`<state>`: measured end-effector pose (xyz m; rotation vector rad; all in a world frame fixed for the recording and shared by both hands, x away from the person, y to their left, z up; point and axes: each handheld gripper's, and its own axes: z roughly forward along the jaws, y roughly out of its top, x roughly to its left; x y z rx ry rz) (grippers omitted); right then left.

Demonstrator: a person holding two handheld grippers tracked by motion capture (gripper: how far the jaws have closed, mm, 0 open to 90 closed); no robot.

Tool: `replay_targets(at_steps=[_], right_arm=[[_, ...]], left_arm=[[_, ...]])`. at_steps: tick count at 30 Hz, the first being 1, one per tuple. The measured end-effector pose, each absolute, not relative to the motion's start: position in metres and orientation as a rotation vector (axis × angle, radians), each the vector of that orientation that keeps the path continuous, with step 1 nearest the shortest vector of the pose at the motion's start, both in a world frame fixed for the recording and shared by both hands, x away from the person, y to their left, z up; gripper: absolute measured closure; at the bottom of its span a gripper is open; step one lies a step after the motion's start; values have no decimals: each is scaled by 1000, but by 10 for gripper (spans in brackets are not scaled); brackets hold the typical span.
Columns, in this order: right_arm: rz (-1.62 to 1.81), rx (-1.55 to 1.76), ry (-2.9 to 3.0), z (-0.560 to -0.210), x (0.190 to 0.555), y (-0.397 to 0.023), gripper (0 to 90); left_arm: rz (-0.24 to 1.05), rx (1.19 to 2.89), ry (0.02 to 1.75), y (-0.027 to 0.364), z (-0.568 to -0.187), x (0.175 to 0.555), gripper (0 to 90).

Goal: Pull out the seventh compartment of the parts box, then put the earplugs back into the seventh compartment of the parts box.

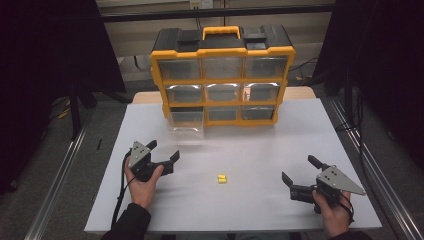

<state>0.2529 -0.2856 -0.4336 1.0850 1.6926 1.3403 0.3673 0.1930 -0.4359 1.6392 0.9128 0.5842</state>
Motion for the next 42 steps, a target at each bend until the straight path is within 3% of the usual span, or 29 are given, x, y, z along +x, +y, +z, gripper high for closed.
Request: replay_targets(at_steps=[30,42], right_arm=[[1332,1114,1665,-434,254,-285,0],[1333,1120,1667,-434,254,-285,0]], left_arm=[[645,1566,949,216,-440,304,20],[593,1586,912,214,-438,309,21]])
